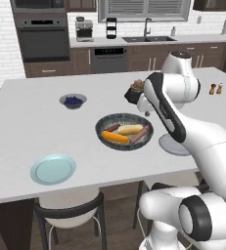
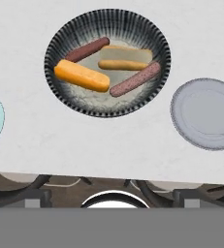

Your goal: Place one bun and one sausage from the bowl on each plate.

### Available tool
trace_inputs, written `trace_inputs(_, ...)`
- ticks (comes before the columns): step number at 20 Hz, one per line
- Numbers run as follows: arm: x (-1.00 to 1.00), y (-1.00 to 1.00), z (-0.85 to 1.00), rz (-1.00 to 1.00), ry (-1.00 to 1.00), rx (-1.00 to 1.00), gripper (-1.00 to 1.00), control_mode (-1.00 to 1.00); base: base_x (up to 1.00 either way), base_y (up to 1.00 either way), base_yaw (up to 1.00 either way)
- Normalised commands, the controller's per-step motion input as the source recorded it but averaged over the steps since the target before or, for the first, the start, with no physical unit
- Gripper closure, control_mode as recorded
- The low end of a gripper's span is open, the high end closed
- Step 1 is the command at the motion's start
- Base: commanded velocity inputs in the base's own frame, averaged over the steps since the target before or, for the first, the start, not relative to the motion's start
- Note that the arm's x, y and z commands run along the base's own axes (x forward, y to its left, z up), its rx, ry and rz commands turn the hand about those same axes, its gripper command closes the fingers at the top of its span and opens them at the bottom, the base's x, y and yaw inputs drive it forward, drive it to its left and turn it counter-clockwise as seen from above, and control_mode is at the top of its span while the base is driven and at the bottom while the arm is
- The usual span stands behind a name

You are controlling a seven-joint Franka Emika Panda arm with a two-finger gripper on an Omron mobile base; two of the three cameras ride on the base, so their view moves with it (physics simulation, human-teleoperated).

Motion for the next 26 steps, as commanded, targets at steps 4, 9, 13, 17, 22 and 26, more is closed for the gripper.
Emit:
trace_inputs(4,0.00,0.00,0.00,0.00,0.00,0.00,-1.00,1.00,0.78,0.28,0.00)
trace_inputs(9,0.17,0.02,0.00,0.00,0.00,-0.01,-1.00,-1.00,0.26,0.18,0.00)
trace_inputs(13,0.69,0.17,-0.09,0.15,-0.06,0.01,-1.00,-1.00,0.00,0.00,0.00)
trace_inputs(17,0.98,0.73,-0.19,0.45,0.00,-0.01,-1.00,-1.00,0.00,0.00,0.00)
trace_inputs(22,0.89,0.35,-0.82,0.54,0.01,-0.14,-1.00,-1.00,0.00,0.00,0.00)
trace_inputs(26,0.81,0.03,-0.78,0.22,0.27,-0.04,-1.00,-1.00,0.00,0.00,0.00)
